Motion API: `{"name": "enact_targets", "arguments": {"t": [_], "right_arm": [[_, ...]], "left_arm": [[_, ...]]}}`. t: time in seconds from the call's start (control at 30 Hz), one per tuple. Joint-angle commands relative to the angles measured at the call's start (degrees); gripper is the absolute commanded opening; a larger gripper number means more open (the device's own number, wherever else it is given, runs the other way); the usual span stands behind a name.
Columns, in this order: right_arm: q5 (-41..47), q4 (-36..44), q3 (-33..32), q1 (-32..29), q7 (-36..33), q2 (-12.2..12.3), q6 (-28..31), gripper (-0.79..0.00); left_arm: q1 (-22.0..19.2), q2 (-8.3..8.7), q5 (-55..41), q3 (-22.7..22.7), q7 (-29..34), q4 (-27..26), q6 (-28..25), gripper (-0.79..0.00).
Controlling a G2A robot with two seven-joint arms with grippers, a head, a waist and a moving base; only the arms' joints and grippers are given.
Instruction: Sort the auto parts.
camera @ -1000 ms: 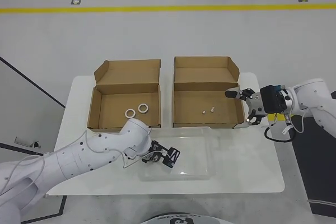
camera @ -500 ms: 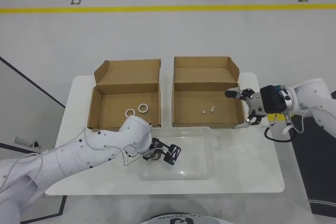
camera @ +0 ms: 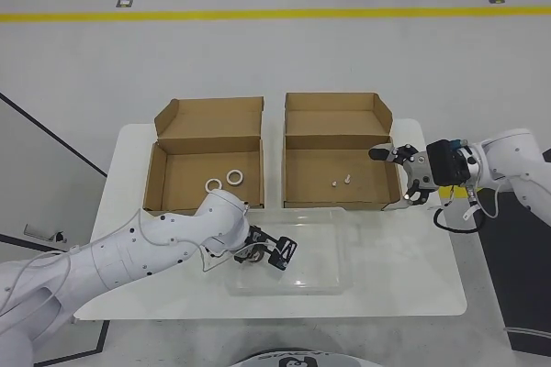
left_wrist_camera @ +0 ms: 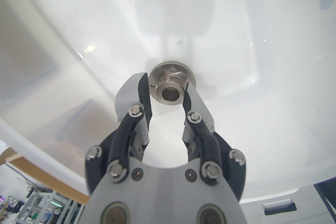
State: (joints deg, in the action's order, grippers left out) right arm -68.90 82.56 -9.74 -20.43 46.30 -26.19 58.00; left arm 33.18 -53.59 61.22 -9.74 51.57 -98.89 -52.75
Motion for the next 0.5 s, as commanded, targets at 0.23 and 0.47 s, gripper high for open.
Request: {"name": "enact_targets", "arguments": {"t": [0.23, 0.47], "right_arm": [[0.0, 0.0, 0.0, 0.0, 0.0, 0.0, 0.0, 0.000], [0.0, 0.0, 0.0, 0.0, 0.0, 0.0, 0.0, 0.000]], "left_arm": [[0.3, -0.09, -0.5, 0.0, -0.4, -0.2, -0.4, 0.000], [0.3, -0.09, -0.5, 0.0, -0.4, -0.2, -0.4, 0.000]]}}
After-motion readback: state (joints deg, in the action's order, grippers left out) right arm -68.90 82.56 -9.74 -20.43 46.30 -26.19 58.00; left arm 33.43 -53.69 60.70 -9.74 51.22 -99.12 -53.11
